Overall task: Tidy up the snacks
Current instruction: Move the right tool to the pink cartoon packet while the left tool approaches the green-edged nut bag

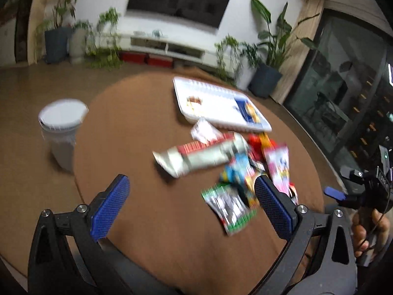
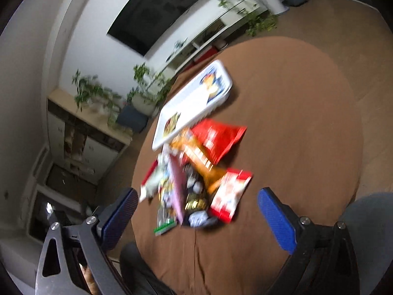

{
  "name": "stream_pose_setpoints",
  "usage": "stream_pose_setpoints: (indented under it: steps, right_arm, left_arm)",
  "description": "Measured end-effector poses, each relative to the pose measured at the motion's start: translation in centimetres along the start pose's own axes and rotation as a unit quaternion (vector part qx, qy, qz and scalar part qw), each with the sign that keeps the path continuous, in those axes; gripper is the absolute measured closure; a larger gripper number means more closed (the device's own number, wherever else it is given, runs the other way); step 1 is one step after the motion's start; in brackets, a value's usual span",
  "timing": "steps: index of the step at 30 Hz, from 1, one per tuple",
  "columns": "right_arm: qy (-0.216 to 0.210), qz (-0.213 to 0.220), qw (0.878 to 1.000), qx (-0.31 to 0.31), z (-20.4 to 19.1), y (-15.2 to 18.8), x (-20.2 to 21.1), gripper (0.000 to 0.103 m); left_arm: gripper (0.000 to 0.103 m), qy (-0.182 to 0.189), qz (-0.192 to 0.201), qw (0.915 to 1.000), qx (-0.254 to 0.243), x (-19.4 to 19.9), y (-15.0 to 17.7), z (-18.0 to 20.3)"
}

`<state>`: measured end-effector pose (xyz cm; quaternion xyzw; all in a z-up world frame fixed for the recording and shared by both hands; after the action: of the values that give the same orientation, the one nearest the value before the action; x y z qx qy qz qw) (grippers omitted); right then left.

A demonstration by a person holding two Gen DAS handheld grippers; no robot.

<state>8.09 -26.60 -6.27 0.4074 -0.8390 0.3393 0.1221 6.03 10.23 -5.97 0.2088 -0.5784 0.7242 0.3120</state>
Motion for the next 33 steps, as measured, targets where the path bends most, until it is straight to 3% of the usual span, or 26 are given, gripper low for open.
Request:
stream_pose_setpoints:
  steps: [5, 10, 16, 26, 30, 33]
  right_arm:
    - [-0.010, -0.014, 0.999, 0.030, -2.5, 1.9, -2.6, 0.010]
    - [0.032, -0.015, 0.995, 0.097, -4.2, 2.7, -3.5, 0.019]
    - [0.082, -0.022, 0.980, 0.178, -6.0, 2.3, -4.6, 0.033]
    - [0.128, -0.067, 0.965, 0.219, -6.2, 1.6, -9.4, 0.053]
    - [0.126, -0.076, 0.966, 0.214, -5.7, 1.4, -10.0, 0.065]
    - [0.119, -0.089, 0.967, 0.204, -5.2, 1.3, -10.5, 0.068]
  left_arm:
    - [0.000, 0.036, -0.024, 0.9991, 0.001, -0.6, 1.6, 1.2]
    - [0.000, 0.063, -0.025, 0.9975, -0.019, -1.0, 1.7, 2.1]
    - [0.002, 0.050, -0.055, 0.9970, -0.022, -1.9, 2.0, 2.9]
    - [0.002, 0.043, -0.074, 0.9958, -0.031, -2.8, 2.1, 3.8]
    - [0.002, 0.047, -0.080, 0.9954, -0.025, -3.2, 2.0, 3.4]
    - [0.002, 0.050, -0.084, 0.9949, -0.024, -3.7, 2.1, 3.4]
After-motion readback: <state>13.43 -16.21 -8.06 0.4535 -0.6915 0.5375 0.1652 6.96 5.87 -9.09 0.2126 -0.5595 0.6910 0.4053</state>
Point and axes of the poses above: each gripper's, at about its wrist camera, not at the fingertips, and x roughly against the way its jaws point, z to its right, y to its underside, the point moved 1 cm from there along -x, roughly the way its jaws point, and after that the axes turned 6 degrees about -y, right-handed, at the moved point
